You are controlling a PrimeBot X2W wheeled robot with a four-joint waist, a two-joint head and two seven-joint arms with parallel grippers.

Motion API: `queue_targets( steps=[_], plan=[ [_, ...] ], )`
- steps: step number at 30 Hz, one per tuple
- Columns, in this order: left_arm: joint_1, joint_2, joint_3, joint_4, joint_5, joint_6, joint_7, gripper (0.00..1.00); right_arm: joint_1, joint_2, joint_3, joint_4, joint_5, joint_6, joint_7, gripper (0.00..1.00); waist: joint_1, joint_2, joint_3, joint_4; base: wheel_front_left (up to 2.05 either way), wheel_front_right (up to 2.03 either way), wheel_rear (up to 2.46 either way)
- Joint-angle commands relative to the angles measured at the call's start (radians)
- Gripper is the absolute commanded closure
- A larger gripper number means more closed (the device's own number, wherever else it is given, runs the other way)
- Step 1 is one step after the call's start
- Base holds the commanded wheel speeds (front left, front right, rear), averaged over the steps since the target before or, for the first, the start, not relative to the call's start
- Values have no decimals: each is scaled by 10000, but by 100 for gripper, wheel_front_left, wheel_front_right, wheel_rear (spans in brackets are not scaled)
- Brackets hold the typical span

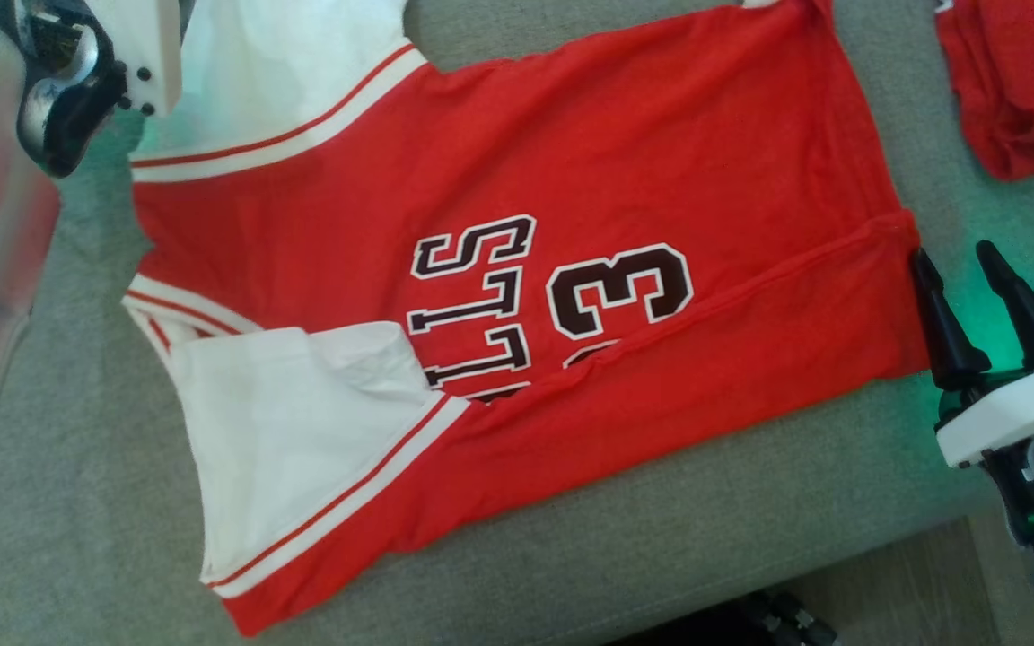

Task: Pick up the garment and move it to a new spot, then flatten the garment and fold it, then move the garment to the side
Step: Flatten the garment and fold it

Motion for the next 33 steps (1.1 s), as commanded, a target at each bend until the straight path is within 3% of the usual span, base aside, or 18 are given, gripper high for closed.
queue_targets(
  steps=[1,10,11,12,13,14,18,24,33],
  plan=[
    [-537,455,190,-200,-24,-25,65,0,7,-131,83,-209,-44,67,-118,0,-1,0,38,-61,0,0,0],
    [-795,697,-295,323,-67,-55,652,2,-120,2,187,-63,-52,67,-241,0,-1,0,146,-276,0,0,0],
    [-784,697,-304,346,-180,-58,751,17,-125,4,192,-48,-52,67,-253,0,-1,0,148,-289,0,0,0],
    [-760,684,-315,337,-315,-60,851,49,-130,4,194,-33,-51,67,-263,0,-1,0,148,-298,0,0,0],
    [-729,665,-331,303,-470,-62,956,67,-133,2,192,-20,-48,67,-270,0,-1,0,147,-301,0,0,0],
    [-689,655,-387,237,-629,-64,1094,100,-141,-9,191,-15,-66,67,-287,0,-1,0,148,-305,0,0,0],
    [-623,805,-590,-161,-1083,-66,1352,100,-245,-124,255,-111,-253,67,-408,0,-1,0,155,-280,0,0,0],
    [-643,1009,-784,-708,-977,-67,270,100,-1212,-454,480,-496,-767,67,-98,0,-1,0,-70,-148,0,0,0],
    [-702,942,-1451,-1614,-970,-68,-446,100,-4533,-492,1822,558,-2008,67,2276,0,-1,0,-456,428,0,0,0]
  ],
)
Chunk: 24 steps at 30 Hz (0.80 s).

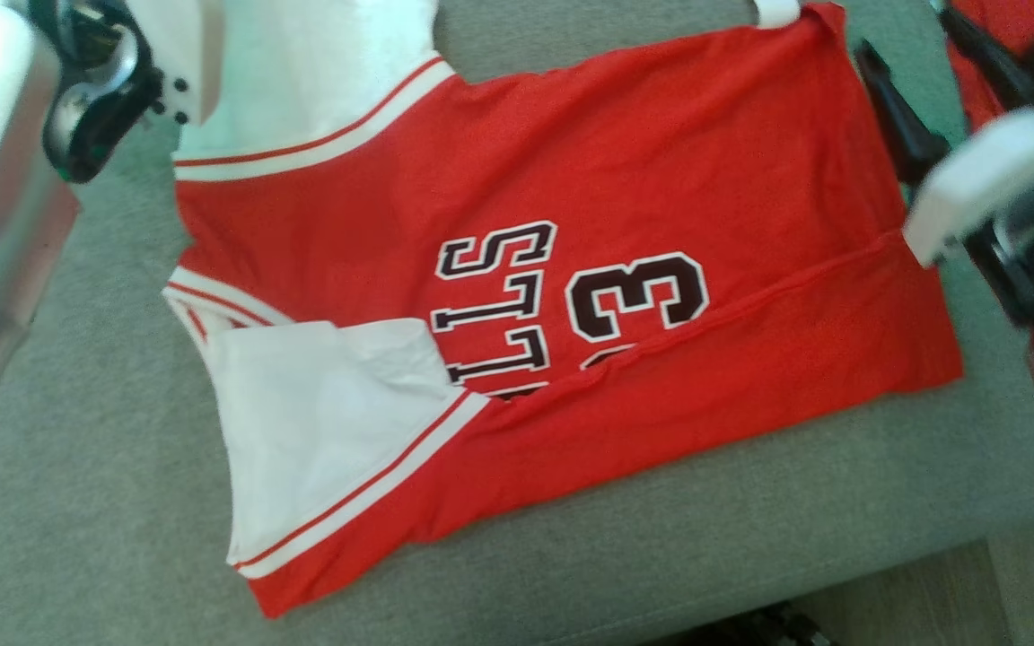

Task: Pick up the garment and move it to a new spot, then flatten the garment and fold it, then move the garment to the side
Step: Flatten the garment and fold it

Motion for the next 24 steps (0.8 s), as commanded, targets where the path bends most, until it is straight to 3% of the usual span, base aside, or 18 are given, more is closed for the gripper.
queue_targets(
  steps=[1,12,23,24],
  plan=[
    [-476,365,248,-431,54,18,-58,100,-344,-84,250,29,-209,65,226,0,0,0,-49,181,0,0,0],
    [-678,464,-203,-1447,-64,18,-166,100,-3034,232,2095,3397,-1517,65,1347,0,0,0,141,625,0,0,0],
    [-482,608,-286,-1567,-197,30,-190,100,-4284,243,3956,4778,-1766,65,1824,0,0,0,26,628,0,0,0],
    [-473,610,-295,-1568,-206,31,-186,100,-4377,237,4072,4841,-1708,65,1916,4,0,0,17,635,0,0,0]
  ],
)
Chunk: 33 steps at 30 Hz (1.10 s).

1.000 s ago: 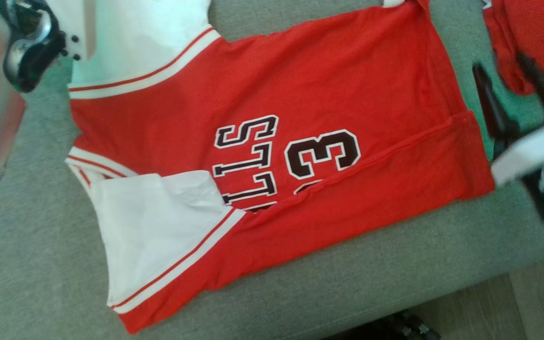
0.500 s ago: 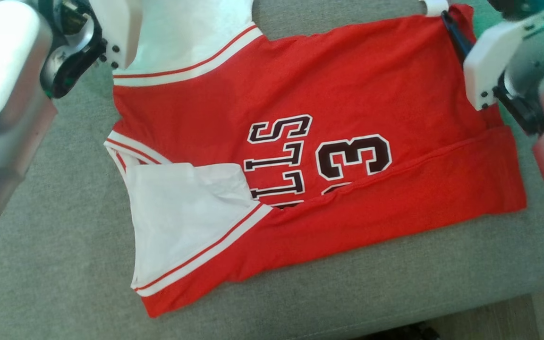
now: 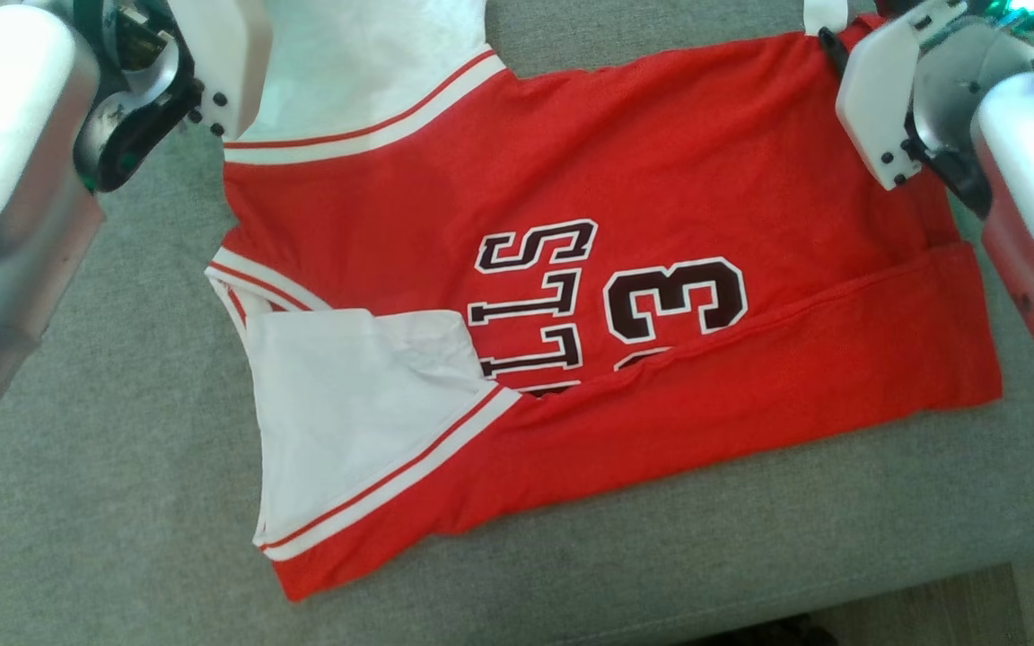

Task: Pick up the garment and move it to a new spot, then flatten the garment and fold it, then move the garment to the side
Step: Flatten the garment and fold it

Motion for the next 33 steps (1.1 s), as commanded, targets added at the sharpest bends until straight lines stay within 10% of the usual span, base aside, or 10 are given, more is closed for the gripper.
queue_targets(
  steps=[1,4,24,33],
  plan=[
    [-444,405,330,-294,-92,31,-69,100,-112,-68,139,-97,158,65,157,18,0,0,-11,13,0,0,0],
    [-430,381,302,-277,-112,32,-86,100,-205,-69,240,22,587,65,435,100,0,0,-48,54,0,0,0],
    [-52,484,834,-181,-89,155,-2452,100,2353,-722,-4038,-966,5797,65,-1568,100,0,0,-337,472,0,0,0],
    [-308,481,1239,-130,-82,160,-3682,100,2524,-742,-4890,-1459,6426,65,-2131,100,0,0,-239,699,0,0,0]
  ],
)
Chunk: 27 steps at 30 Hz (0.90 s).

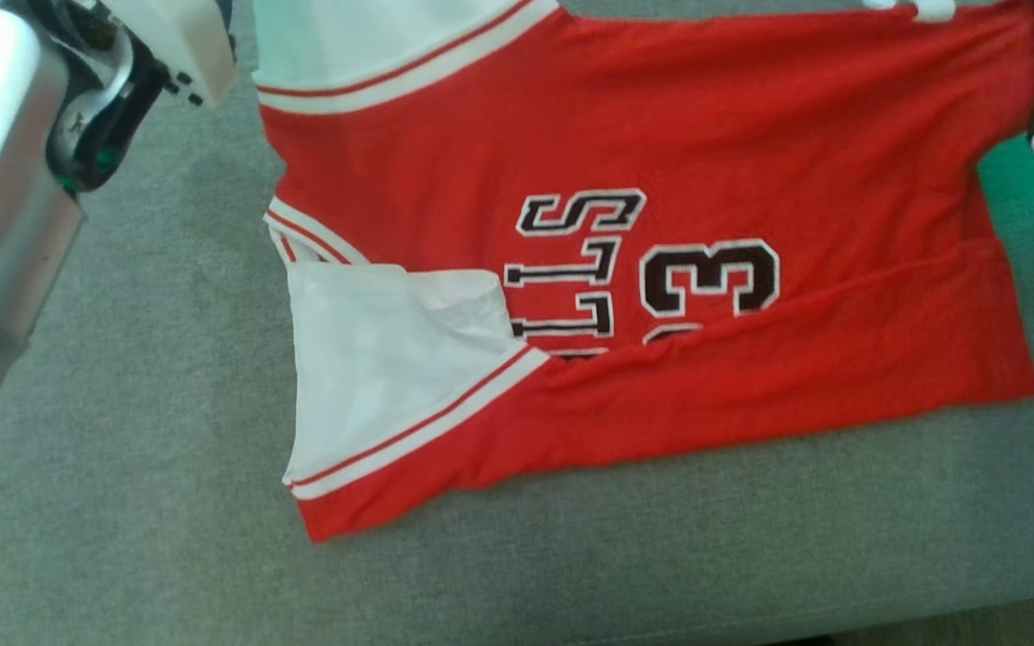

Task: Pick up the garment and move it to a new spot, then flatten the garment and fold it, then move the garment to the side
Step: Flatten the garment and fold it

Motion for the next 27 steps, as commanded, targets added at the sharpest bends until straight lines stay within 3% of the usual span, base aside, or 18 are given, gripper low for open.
queue_targets(
  steps=[1,9,15,22,27],
  plan=[
    [-727,423,541,-156,82,59,-224,100,-202,-172,-121,-380,22,67,-206,100,0,0,39,49,0,0,0],
    [-1285,348,578,247,286,-22,-1592,100,-1025,-285,-72,-558,-462,67,-855,100,0,0,5,159,0,0,0],
    [-715,492,619,160,-54,-52,-2457,100,-558,-347,62,-720,-376,67,-1125,100,0,0,-225,230,0,0,0],
    [843,904,536,-962,-589,-24,-2809,100,674,-668,107,-1139,-43,67,-1347,100,0,0,-517,426,0,0,0],
    [2213,1320,512,-2243,-915,396,-2872,100,1485,-815,56,-1482,178,67,-1450,100,0,0,-710,514,0,0,0]
  ],
)
